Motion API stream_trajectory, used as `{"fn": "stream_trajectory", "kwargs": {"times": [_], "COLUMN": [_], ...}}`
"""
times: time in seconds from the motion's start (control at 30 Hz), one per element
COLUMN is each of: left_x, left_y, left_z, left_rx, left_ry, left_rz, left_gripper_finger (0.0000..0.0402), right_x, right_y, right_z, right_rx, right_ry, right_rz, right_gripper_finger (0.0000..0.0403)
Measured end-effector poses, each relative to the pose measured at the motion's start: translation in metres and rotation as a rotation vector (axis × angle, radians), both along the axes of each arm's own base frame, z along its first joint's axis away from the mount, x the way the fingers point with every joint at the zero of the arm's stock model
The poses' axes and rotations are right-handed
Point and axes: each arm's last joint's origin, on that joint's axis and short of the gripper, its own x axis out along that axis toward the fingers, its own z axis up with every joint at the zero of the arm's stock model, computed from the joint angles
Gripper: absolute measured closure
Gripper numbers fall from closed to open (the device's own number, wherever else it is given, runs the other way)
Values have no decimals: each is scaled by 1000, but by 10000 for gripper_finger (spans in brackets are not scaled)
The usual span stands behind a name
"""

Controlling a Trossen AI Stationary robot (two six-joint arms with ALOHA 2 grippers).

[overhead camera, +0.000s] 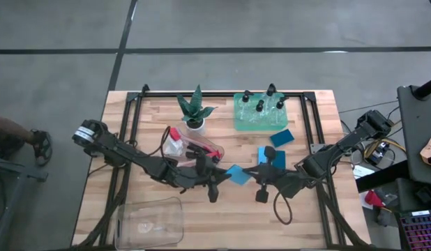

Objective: Pick & Place Kitchen Sink Supplies
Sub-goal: Put the blue sponge into the bottom transparent bin

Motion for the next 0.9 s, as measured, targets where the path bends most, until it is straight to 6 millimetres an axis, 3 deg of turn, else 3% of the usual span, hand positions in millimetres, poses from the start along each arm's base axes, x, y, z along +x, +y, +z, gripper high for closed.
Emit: {"fn": "stream_trajectory", "kwargs": {"times": [0.07,0.23,0.5,0.67,0.8,0.9], "left_x": [-1,-13,-77,-125,-155,-166], "left_y": [-1,0,4,7,6,-3], "left_z": [1,10,44,55,46,35], "left_rx": [-4,-56,-260,-458,-562,-612], "left_ry": [3,53,299,489,733,895], "left_rz": [-28,-164,-548,-522,-407,-327], "left_gripper_finger": [389,384,394,395,395,392], "right_x": [0,-1,-7,-9,-11,-12], "right_y": [0,3,3,0,-2,-4], "right_z": [-1,-3,-15,-26,-33,-39], "right_rx": [-5,3,-19,-37,-29,-34], "right_ry": [11,58,113,139,153,168], "right_rz": [18,93,106,92,80,73], "right_gripper_finger": [394,390,323,282,265,259]}}
